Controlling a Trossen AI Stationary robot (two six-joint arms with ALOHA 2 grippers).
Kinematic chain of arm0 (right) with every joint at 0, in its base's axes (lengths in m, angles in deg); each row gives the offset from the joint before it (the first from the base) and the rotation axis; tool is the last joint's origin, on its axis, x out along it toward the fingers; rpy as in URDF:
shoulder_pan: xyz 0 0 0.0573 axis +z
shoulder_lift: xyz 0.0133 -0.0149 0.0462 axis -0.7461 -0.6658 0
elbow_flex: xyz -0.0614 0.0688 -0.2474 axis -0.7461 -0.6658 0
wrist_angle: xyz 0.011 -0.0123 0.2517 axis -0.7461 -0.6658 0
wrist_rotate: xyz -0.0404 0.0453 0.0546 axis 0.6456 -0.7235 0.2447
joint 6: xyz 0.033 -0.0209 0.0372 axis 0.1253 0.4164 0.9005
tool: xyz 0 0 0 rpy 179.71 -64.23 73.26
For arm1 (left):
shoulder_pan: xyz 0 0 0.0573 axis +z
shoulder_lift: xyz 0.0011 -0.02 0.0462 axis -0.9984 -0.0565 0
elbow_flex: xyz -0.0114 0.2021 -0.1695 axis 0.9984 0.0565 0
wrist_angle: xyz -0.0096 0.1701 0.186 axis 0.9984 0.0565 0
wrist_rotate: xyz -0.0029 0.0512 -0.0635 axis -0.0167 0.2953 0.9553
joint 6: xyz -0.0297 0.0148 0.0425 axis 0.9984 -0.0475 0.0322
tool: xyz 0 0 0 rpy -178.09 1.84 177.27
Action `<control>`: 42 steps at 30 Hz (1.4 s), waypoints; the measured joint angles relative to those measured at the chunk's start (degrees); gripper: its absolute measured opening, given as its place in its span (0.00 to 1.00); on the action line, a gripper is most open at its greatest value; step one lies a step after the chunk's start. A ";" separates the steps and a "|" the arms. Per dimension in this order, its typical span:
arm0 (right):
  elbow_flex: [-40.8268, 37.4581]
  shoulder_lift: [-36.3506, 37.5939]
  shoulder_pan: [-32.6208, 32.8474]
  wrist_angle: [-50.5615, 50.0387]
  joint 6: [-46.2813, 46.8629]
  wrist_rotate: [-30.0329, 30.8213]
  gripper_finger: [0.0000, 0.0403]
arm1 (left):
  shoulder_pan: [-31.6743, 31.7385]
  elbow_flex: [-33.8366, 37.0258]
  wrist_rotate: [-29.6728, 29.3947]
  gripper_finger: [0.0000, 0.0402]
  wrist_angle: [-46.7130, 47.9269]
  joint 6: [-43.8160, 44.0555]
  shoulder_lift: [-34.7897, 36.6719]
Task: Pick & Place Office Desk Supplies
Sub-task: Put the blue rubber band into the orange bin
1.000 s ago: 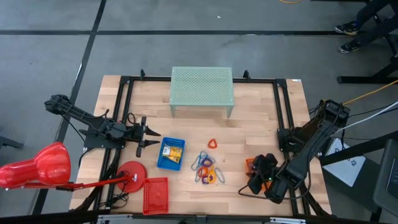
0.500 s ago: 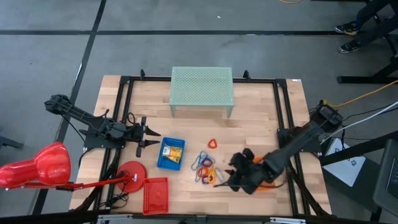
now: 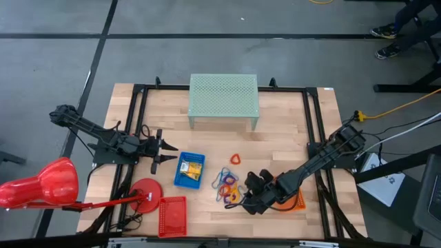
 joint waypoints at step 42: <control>13.65 -3.33 -2.16 -17.52 -7.85 -0.55 0.00 | -0.01 0.00 0.00 0.35 0.08 -0.17 0.01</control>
